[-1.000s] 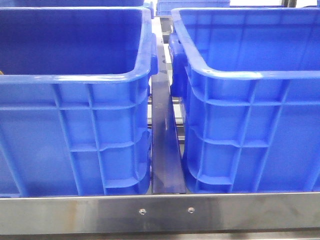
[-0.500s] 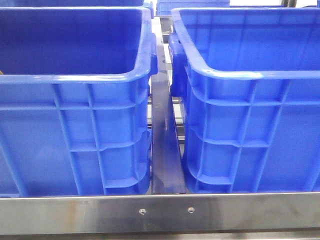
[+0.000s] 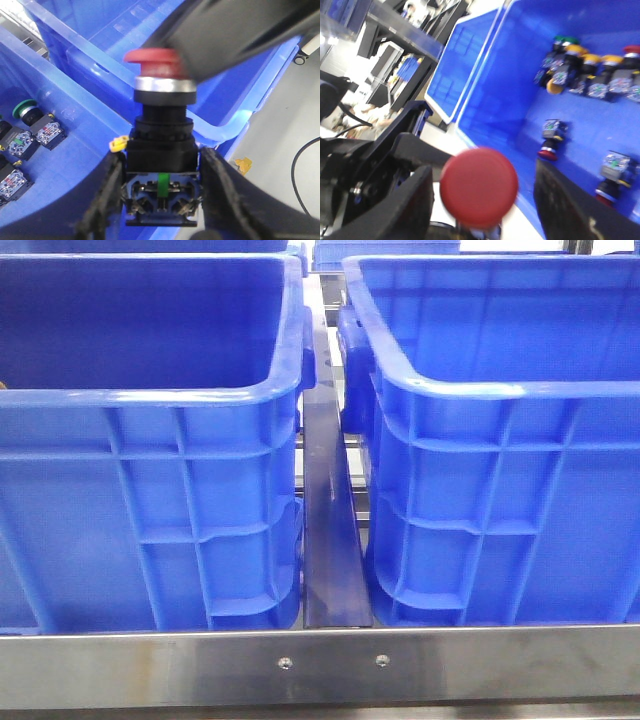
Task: Pick red and yellow buttons and place in box
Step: 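Lift the red button and pass it to the right gripper, then carry the red button with the right gripper into the empty crate, then open the right gripper to release the red button and withdraw, then lower the left gripper and grasp a yellow-capped button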
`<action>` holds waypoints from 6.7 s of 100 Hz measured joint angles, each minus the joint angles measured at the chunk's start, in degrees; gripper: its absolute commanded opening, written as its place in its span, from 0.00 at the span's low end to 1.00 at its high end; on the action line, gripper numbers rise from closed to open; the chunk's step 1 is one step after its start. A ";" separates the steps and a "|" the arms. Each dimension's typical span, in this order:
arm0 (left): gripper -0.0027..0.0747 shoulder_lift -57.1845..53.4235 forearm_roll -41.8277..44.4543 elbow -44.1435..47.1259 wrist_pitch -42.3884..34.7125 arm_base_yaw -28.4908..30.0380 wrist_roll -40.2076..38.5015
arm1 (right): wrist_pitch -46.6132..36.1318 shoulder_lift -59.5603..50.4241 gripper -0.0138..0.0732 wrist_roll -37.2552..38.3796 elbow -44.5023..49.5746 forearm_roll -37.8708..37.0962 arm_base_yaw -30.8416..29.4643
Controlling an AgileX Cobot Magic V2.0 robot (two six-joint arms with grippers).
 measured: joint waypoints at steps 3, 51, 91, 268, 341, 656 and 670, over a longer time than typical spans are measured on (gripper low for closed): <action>0.01 0.00 0.00 0.00 0.00 0.00 0.00 | 0.00 0.67 0.69 -0.04 -0.56 0.00 0.48; 0.56 0.00 0.00 0.00 0.24 0.00 0.00 | 0.45 2.67 0.32 -0.57 -2.02 -0.46 1.62; 0.67 0.00 0.25 0.00 0.24 5.94 -2.35 | -5.84 2.67 0.32 -0.67 -3.24 -8.74 -0.09; 0.01 -28.69 0.43 24.07 -10.44 41.92 -4.64 | -46.81 28.03 0.32 -21.67 -8.48 -10.08 -15.46; 0.01 -28.69 0.43 24.07 -10.44 41.92 -4.64 | -45.13 30.67 0.43 -21.98 -9.22 -9.71 -14.93; 0.77 22.78 1.71 1.72 -11.49 49.52 -6.04 | -42.95 -38.55 0.08 -22.20 23.41 -9.10 -14.94; 0.77 28.28 1.71 0.98 -11.47 49.62 -6.04 | -42.95 -38.55 0.08 -22.20 23.41 -9.10 -14.94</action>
